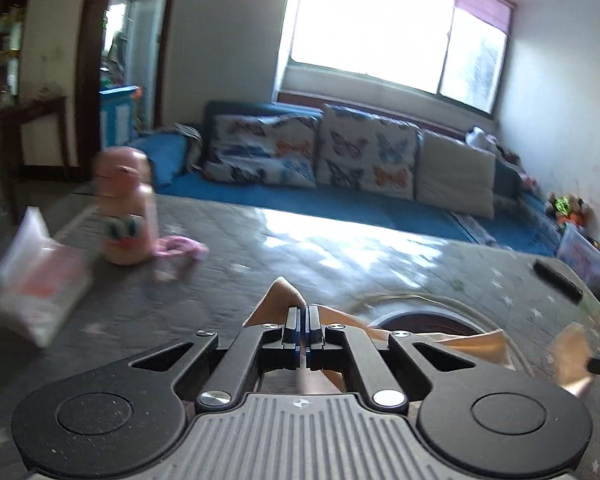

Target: Fold clothes

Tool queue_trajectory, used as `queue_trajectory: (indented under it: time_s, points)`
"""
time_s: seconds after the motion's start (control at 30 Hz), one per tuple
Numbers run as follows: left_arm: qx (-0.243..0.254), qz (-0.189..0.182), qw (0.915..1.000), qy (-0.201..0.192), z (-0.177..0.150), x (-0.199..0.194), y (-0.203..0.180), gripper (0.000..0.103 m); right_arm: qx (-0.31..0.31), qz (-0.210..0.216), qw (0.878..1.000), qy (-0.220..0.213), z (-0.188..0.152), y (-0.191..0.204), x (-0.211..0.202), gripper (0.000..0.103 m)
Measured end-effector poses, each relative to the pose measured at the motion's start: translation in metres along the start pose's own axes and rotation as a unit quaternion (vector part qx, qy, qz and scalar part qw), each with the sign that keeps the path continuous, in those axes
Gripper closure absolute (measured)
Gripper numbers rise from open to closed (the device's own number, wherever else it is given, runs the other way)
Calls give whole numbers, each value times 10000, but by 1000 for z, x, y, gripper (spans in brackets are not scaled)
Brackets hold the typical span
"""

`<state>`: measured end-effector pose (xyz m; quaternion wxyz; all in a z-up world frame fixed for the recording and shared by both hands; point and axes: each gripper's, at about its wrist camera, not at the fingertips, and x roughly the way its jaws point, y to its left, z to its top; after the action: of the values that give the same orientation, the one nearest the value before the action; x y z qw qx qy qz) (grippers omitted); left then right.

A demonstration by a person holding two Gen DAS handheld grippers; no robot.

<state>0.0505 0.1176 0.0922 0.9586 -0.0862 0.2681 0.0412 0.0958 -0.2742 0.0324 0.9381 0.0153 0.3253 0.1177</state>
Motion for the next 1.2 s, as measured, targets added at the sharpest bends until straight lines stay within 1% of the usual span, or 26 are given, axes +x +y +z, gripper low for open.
queue_trajectory:
  time_s: [0.1,0.2,0.33,0.5,0.6,0.67,0.77,0.83,0.9,1.0,1.07,1.13,1.2]
  points:
    - [-48,223,9997,-72,-3,-23,28,101,189,-203,9996,-40,-12,-16,-19,101]
    - [-93,548,9984,-38,-11,-39,57,101,349,-369,9987,-36,-25,-27,-35,101]
    - [-174,972,9950,144,-28,-50,93,101,546,-553,9970,32,-41,-40,-52,101]
    - [-341,1465,9873,516,-55,-48,127,101,775,-802,9933,296,-66,-53,-62,101]
    - [-412,1592,9839,705,-69,-45,139,101,873,-993,9900,486,-79,-60,-63,99]
    - [-360,1662,9825,762,-74,-44,141,101,924,-1139,9874,592,-87,-64,-65,97]
    - [-354,1682,9819,798,-75,-43,143,100,1041,-1300,9847,516,-88,-73,-70,95]
    - [-348,1704,9815,799,-76,-45,144,100,1072,-1366,9840,410,-85,-77,-73,91]
    - [-356,1720,9811,807,-76,-44,144,100,1029,-1362,9848,324,-79,-78,-71,80]
    - [-349,1736,9806,842,-76,-39,144,100,924,-1259,9874,268,-71,-78,-60,70]
    - [-337,1754,9800,876,-76,-37,143,100,869,-1166,9890,271,-67,-78,-50,69]
    - [-337,1771,9793,918,-77,-35,143,100,791,-1075,9904,350,-63,-81,-33,65]
    - [-337,1791,9786,957,-79,-33,143,100,711,-1105,9904,438,-62,-83,-20,63]
